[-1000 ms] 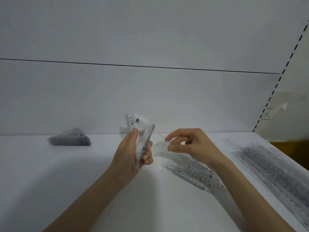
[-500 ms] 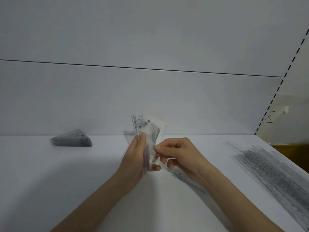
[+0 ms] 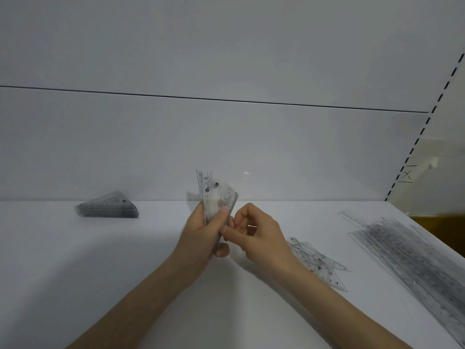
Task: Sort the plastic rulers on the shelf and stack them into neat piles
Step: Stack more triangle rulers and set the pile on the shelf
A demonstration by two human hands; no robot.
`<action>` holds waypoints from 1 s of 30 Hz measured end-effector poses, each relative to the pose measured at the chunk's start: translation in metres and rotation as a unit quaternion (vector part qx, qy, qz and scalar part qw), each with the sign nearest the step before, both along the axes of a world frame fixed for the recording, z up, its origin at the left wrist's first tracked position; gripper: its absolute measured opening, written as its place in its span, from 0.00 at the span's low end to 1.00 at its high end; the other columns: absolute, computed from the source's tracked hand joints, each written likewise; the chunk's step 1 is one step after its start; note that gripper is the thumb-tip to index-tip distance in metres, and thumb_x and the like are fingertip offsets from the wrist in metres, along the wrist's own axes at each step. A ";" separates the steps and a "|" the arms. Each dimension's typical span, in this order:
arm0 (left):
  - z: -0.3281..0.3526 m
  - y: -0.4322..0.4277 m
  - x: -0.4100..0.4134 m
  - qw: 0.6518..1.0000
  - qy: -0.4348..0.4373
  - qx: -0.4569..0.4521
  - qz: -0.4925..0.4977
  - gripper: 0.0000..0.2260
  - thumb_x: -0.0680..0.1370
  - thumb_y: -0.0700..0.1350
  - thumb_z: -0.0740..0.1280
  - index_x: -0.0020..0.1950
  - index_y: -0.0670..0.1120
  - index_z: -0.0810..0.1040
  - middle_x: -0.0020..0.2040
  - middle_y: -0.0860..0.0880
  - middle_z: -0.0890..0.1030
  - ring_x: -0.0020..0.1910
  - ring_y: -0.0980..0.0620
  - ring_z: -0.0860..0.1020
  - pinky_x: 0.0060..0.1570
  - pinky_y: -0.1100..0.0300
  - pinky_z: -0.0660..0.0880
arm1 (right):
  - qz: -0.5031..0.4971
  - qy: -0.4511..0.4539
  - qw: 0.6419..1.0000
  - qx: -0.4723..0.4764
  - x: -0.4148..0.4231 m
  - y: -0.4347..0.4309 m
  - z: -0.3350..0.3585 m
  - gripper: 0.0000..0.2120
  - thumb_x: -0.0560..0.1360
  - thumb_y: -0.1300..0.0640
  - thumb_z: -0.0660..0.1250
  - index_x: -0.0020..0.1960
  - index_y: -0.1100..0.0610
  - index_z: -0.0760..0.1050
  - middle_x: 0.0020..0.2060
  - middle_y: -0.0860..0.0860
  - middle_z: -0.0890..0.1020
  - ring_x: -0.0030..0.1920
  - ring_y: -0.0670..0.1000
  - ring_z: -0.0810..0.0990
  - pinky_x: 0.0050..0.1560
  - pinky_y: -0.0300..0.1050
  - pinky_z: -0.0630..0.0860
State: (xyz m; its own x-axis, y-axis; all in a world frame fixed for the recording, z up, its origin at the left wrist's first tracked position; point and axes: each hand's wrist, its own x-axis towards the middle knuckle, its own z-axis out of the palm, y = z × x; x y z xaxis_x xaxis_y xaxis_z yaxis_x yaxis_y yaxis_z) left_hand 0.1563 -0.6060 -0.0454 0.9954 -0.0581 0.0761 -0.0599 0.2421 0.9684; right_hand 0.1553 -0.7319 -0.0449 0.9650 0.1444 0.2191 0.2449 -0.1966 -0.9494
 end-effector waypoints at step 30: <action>-0.003 0.007 0.008 0.999 0.038 0.015 -0.002 0.12 0.81 0.50 0.58 0.51 0.41 0.72 0.36 0.46 0.79 0.20 0.52 0.67 0.20 0.69 0.58 | 0.088 0.068 0.994 -0.023 0.032 -0.101 0.037 0.03 0.73 0.67 0.68 0.45 0.64 0.81 0.29 0.51 0.73 0.29 0.47 0.69 0.27 0.35 0.63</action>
